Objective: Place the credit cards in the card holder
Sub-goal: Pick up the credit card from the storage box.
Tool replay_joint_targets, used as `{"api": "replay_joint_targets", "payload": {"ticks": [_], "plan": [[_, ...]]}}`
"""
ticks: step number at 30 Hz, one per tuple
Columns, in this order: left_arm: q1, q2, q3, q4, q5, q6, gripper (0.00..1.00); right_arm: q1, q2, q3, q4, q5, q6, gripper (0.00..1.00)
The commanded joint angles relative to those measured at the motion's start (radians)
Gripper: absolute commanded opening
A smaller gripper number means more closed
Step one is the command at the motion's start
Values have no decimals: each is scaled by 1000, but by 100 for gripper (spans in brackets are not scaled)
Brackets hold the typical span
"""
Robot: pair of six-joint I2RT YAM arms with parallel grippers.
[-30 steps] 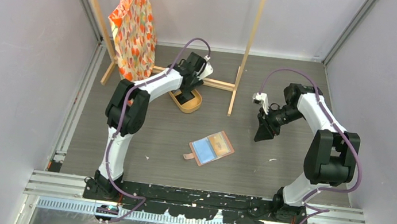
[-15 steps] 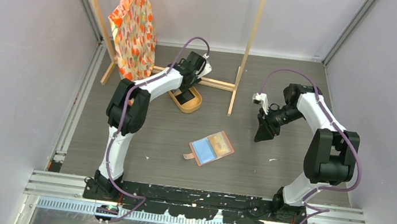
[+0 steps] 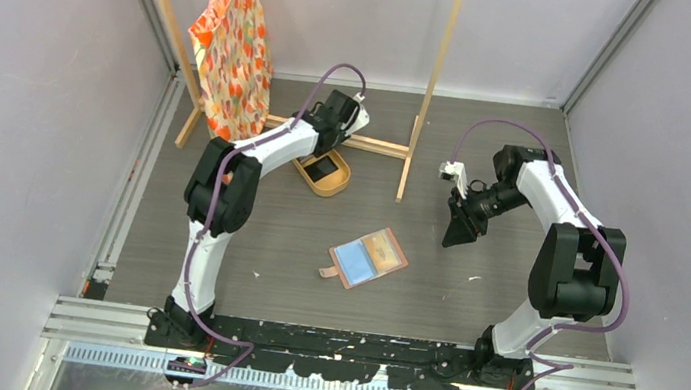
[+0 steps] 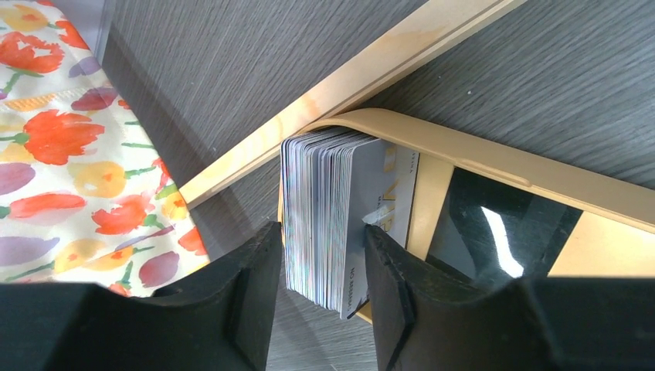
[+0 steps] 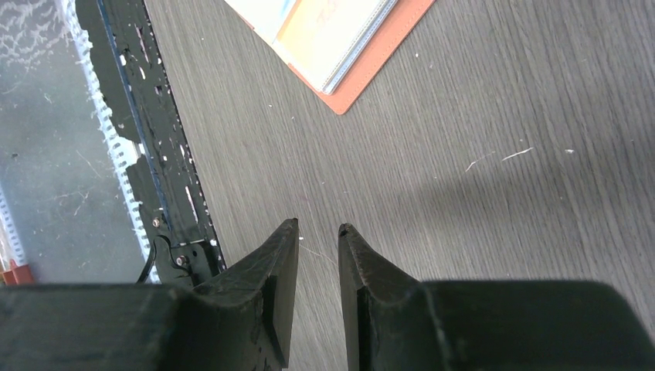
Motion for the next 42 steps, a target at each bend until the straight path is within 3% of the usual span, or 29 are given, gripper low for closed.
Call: {"api": "replay_joint_targets", "payload": {"ticks": [1,24,32,42], "plan": [[7,-66,-1,58,-42,1,43,-3,3,35,-21,-24,-27,31],[3,-60,14,33,-28,-4,8,-2,5,39,-32,-26,-33,31],[3,-62,27,5,-1,-13,1,-2,4,40,-33,-26,-33,31],[3,-115,8,-5,67,-31,0,-2,1,40,-33,-25,-35,31]]}}
